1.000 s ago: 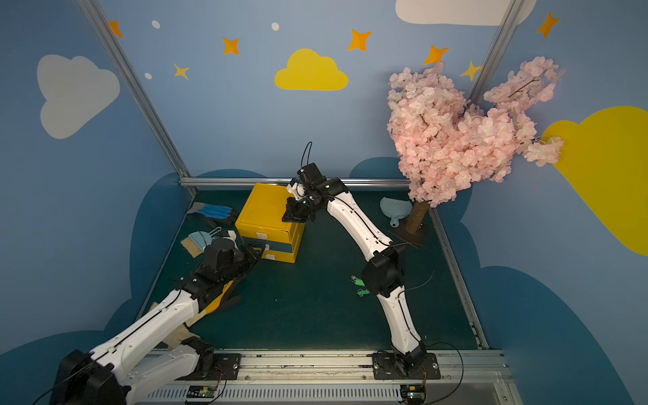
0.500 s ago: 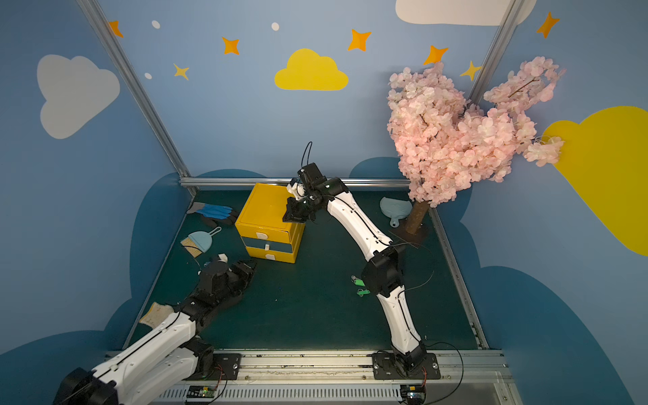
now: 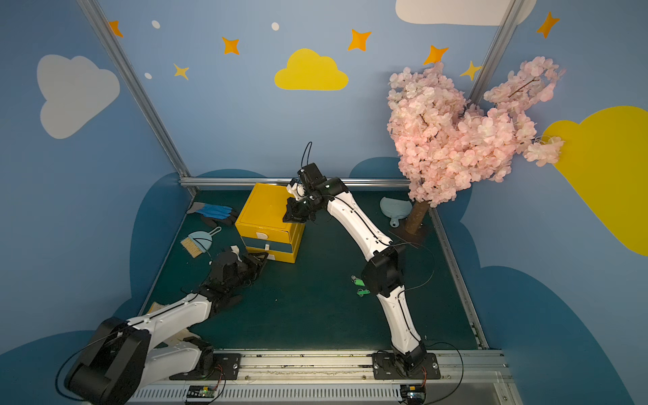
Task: Take the keys out of the drawer
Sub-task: Open the drawer in the storage box.
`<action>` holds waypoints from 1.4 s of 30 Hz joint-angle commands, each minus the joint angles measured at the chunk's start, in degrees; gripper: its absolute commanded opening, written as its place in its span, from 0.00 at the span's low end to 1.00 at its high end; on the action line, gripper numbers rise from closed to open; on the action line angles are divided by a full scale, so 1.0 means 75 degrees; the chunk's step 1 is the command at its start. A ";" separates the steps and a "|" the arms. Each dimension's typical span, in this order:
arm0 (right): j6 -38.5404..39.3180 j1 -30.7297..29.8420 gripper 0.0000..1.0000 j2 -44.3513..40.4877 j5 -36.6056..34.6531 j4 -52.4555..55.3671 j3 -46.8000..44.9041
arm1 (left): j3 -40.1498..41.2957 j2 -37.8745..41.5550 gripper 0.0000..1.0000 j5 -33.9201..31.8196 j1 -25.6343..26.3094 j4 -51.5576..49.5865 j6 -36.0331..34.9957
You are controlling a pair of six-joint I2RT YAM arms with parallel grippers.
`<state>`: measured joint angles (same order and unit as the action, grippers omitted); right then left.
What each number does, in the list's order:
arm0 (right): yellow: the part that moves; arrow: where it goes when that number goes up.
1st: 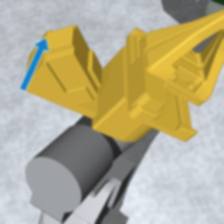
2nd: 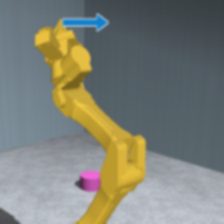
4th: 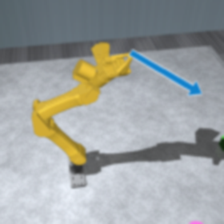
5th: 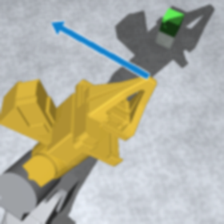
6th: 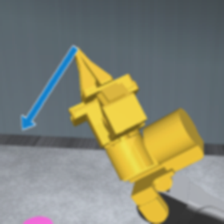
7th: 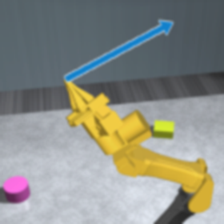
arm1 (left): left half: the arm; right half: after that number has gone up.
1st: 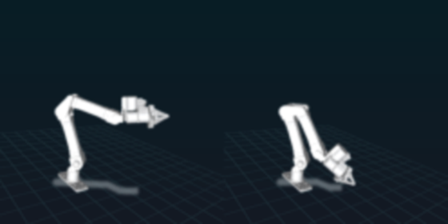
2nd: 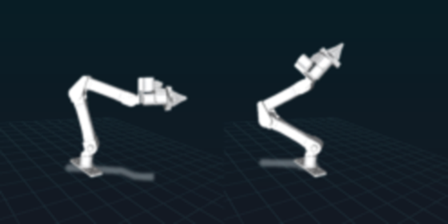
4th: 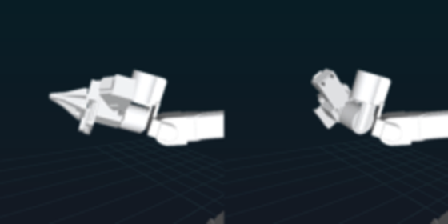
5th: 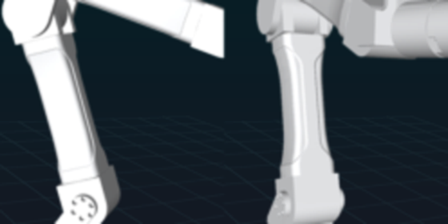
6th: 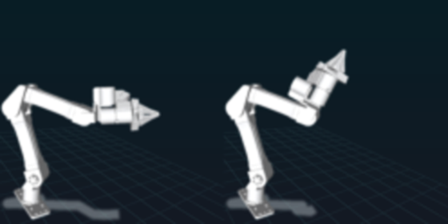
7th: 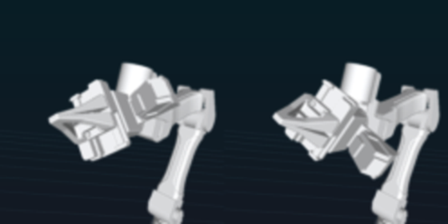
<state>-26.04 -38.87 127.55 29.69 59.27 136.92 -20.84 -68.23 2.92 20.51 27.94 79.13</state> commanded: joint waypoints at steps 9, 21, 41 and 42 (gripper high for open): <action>0.0390 -0.0017 0.11 0.0121 -0.0452 0.1016 -0.0211 | -0.0280 -0.0679 0.23 -0.0155 -0.0095 0.1213 0.0086; 0.0839 0.0051 0.11 0.0019 -0.0572 0.1267 -0.0152 | -0.0463 -0.1859 0.21 0.0150 -0.0093 0.2567 0.0513; 0.0769 0.0156 0.11 0.0021 -0.0516 0.1328 -0.0174 | -0.0029 -0.1047 0.03 -0.0045 -0.0096 0.1667 0.0760; 0.0682 0.0156 0.11 0.0049 -0.0446 0.1290 -0.0149 | 0.0013 -0.0824 0.03 0.0004 -0.0090 0.1316 0.0815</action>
<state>-19.75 -38.33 126.93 28.47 60.90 136.92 -21.96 -77.69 2.59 19.99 41.78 83.92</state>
